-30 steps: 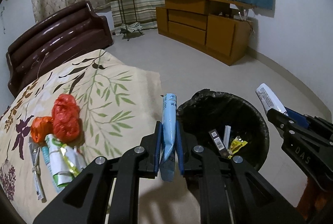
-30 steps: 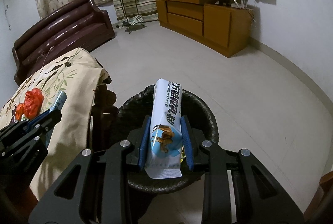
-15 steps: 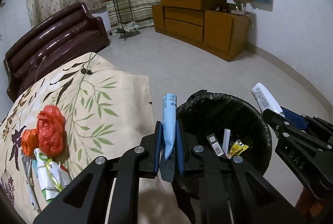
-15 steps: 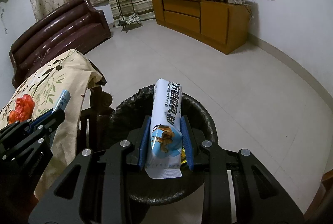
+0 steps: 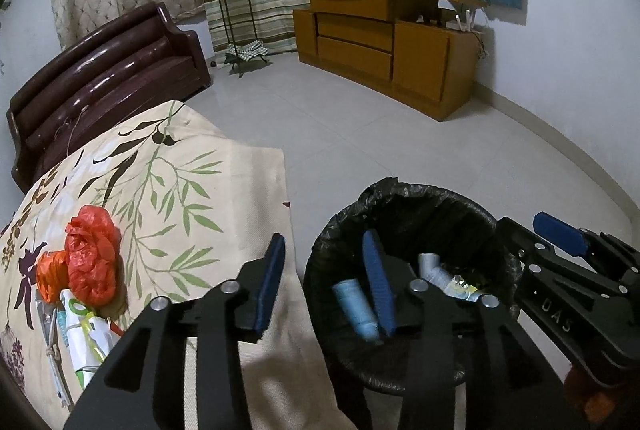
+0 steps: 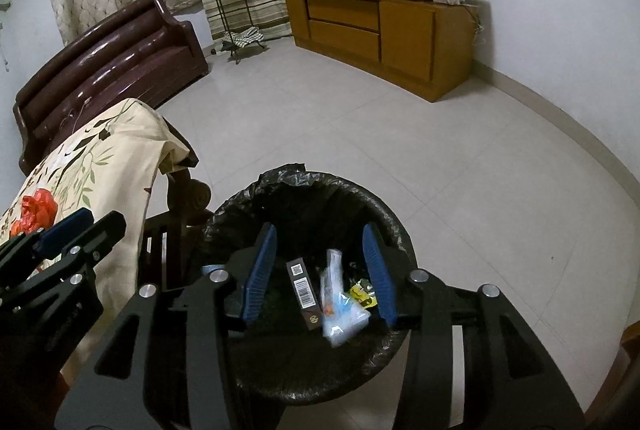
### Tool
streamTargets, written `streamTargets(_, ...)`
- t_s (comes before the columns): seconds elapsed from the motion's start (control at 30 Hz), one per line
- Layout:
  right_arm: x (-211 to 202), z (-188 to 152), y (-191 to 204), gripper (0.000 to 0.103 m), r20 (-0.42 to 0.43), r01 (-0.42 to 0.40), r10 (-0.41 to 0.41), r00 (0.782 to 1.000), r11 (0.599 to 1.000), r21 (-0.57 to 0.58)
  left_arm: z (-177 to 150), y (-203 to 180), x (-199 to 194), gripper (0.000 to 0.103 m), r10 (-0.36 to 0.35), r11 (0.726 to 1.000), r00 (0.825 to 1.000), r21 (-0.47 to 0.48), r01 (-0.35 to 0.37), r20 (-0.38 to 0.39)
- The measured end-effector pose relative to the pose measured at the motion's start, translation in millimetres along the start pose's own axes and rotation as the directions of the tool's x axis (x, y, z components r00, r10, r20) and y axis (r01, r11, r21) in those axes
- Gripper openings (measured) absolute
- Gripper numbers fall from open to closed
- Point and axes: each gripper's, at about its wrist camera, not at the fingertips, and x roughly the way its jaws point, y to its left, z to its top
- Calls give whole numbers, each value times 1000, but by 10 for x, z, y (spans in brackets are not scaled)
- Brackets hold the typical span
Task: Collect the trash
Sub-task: 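Move both open grippers back over the table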
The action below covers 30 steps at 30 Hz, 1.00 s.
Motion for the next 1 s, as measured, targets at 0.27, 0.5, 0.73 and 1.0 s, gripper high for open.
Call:
streamTargets(0.27,-19,-13,-6,46,2,4,-3,1000,1000,-2,27,67,-87,60,-12,1000,1000,-27,13,16)
streamTargets(0.5,-104,-46,67,46,2,-8,8,1000,1000,-16,-23,245,-286,65,-6,999,1000,-50,7,29)
streamTargets(0.73,-258,-116,362,46,2,-44,45,999,997,-55,-191,555,-515,66,25,995,999,-93,-22,34)
streamTargets(1.0,-401,-228,798,46,-8,-101,101,995,988,-113,-469,1063,-704,66,100,982,995,-162,-97,12)
